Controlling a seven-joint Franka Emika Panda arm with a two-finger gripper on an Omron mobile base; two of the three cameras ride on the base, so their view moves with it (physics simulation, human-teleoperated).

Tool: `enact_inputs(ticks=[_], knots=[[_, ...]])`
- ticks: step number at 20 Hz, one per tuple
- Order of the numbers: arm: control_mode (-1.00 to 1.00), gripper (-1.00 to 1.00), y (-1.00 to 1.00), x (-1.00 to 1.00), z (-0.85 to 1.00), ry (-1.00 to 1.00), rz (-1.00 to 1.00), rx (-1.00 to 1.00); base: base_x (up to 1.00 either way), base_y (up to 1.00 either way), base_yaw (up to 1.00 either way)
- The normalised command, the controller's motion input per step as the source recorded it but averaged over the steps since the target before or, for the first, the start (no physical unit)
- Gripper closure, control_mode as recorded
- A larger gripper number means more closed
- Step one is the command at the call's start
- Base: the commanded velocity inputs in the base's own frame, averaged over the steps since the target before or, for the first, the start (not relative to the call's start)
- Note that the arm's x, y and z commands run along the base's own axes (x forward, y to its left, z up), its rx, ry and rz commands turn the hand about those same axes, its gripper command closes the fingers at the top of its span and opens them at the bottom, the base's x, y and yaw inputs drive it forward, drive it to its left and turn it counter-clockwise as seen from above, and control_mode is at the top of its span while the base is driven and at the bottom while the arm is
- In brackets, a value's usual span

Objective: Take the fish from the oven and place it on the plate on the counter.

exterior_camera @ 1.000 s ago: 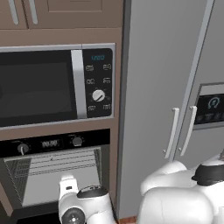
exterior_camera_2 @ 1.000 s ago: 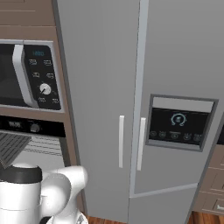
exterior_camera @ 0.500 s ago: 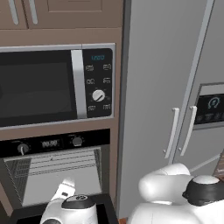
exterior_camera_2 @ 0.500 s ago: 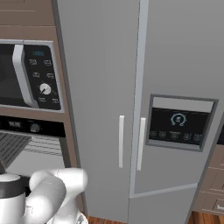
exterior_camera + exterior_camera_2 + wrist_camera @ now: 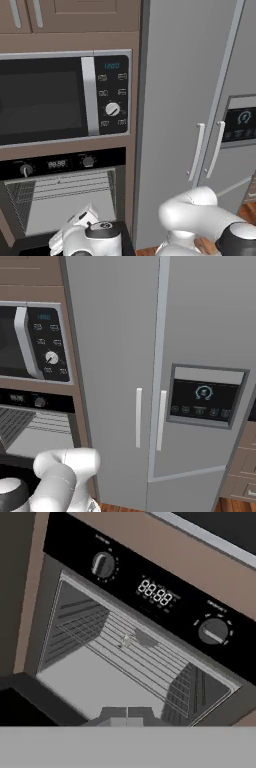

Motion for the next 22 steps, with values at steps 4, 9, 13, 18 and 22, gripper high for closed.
enact_inputs(ticks=[4,9,13,18,22], knots=[[-1.0,1.0,-0.2,0.51,-0.19,-0.02,0.0,0.55,0.0,0.0,0.0],[-1.0,1.0,0.09,0.29,-0.26,-0.03,-0.17,0.53,0.0,0.0,0.0],[-1.0,1.0,0.41,0.02,-0.33,-0.08,-0.34,0.37,0.0,0.0,0.0],[-1.0,1.0,0.24,0.18,-0.06,-0.01,-0.31,0.14,0.0,0.0,0.0],[-1.0,1.0,-0.04,0.54,0.0,0.05,-0.03,0.0,0.0,0.0,0.0]])
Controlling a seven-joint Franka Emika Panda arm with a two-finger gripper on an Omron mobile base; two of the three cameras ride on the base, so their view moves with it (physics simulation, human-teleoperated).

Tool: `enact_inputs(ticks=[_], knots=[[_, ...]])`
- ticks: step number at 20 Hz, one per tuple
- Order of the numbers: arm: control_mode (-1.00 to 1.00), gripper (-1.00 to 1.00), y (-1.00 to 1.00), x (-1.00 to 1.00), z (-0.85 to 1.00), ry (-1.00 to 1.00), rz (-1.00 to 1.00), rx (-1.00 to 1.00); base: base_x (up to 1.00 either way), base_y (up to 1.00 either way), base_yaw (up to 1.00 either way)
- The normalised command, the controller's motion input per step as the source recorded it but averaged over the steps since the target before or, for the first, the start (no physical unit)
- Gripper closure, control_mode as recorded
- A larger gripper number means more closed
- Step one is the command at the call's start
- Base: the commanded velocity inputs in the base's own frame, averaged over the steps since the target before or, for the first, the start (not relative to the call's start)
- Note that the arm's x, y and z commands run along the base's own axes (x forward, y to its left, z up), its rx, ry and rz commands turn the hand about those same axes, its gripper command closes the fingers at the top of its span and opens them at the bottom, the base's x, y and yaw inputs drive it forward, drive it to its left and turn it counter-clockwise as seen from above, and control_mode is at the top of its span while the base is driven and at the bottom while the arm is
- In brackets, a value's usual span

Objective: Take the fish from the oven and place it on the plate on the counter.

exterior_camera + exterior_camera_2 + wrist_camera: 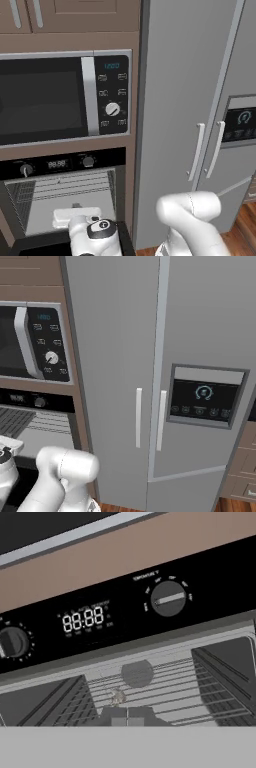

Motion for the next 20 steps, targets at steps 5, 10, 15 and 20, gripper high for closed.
enact_inputs(ticks=[5,10,15,20], knots=[[-1.0,1.0,-0.28,0.57,0.0,0.0,-0.01,-0.01,0.0,0.0,0.0],[-1.0,1.0,-0.17,0.53,0.0,0.0,-0.03,-0.08,0.0,0.0,0.0],[-1.0,1.0,-0.01,0.52,-0.34,0.0,-0.03,-0.15,0.0,0.0,0.0],[-1.0,1.0,0.03,0.5,-0.67,0.0,0.0,-0.17,0.0,0.0,0.0]])
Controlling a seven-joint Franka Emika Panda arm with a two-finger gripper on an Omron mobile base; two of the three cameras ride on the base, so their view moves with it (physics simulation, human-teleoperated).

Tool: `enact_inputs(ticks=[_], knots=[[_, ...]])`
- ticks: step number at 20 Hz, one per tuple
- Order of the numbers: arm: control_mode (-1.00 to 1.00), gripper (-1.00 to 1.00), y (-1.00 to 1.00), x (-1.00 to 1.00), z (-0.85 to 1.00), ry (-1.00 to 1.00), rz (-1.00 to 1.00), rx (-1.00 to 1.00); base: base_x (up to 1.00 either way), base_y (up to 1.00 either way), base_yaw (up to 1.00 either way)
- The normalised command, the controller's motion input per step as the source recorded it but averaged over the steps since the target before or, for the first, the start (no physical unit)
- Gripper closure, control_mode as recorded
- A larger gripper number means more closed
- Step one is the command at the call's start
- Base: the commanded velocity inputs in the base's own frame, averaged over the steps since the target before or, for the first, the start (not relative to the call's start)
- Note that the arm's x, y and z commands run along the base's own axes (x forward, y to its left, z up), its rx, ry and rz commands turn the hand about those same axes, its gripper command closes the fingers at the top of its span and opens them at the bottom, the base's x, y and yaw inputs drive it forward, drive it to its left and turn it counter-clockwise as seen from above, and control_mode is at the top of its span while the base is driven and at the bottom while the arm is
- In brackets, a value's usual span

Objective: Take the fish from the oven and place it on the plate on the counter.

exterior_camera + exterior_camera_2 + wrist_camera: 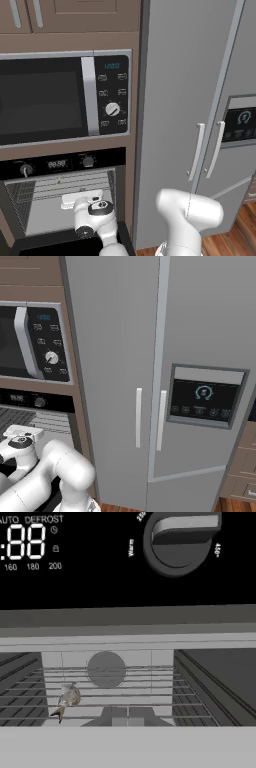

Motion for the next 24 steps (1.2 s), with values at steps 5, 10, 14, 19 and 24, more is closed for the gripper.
enact_inputs(ticks=[5,10,14,19,24], knots=[[-1.0,1.0,0.14,0.33,-0.66,-0.01,0.01,0.02,0.0,0.0,0.0],[-1.0,1.0,0.28,0.23,-0.72,0.0,0.09,0.24,0.0,0.0,0.0],[-1.0,1.0,0.08,0.2,-0.34,-0.09,0.04,0.16,0.0,0.0,0.0],[-1.0,1.0,0.05,0.16,-0.1,-0.2,-0.1,0.02,0.0,0.0,0.0],[-1.0,1.0,0.27,0.59,-0.71,0.07,-0.06,-0.1,0.0,0.0,0.0]])
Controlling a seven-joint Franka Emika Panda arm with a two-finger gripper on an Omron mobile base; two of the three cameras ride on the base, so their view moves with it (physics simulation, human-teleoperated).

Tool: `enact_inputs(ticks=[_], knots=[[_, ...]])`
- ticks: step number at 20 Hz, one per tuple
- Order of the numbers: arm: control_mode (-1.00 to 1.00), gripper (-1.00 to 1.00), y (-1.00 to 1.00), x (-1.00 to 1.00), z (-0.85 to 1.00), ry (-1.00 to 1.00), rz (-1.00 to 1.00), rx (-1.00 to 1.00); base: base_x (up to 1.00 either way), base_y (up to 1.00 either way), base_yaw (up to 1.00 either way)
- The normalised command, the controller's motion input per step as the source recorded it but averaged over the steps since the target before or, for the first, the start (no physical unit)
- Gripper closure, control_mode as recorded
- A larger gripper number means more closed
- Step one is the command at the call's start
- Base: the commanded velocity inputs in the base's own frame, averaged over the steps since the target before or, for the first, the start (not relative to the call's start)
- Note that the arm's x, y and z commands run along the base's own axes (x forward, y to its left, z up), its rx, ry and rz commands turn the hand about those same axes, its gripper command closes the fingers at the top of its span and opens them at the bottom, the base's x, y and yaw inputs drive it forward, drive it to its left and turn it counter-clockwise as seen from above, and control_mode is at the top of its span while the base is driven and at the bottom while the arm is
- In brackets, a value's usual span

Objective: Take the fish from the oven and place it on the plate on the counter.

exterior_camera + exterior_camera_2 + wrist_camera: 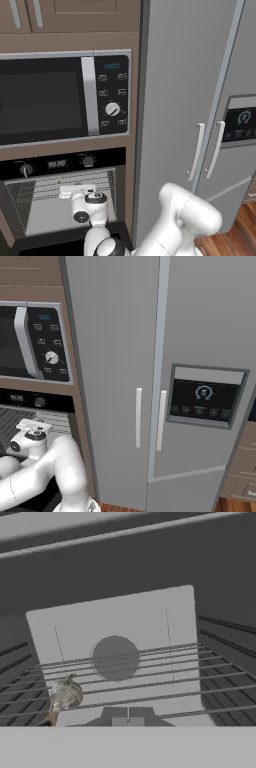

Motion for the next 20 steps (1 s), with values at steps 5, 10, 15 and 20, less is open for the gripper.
enact_inputs(ticks=[5,10,15,20], knots=[[-1.0,1.0,0.26,0.36,-0.99,0.01,-0.01,-0.1,0.0,0.0,0.0],[-1.0,1.0,0.41,0.04,-1.0,0.05,0.02,-0.19,0.0,0.0,0.0],[-1.0,1.0,0.25,0.0,-1.0,0.06,0.03,-0.21,0.0,0.0,0.0],[-1.0,1.0,0.1,-0.26,-1.0,0.05,0.07,-0.11,0.0,0.0,0.0]])
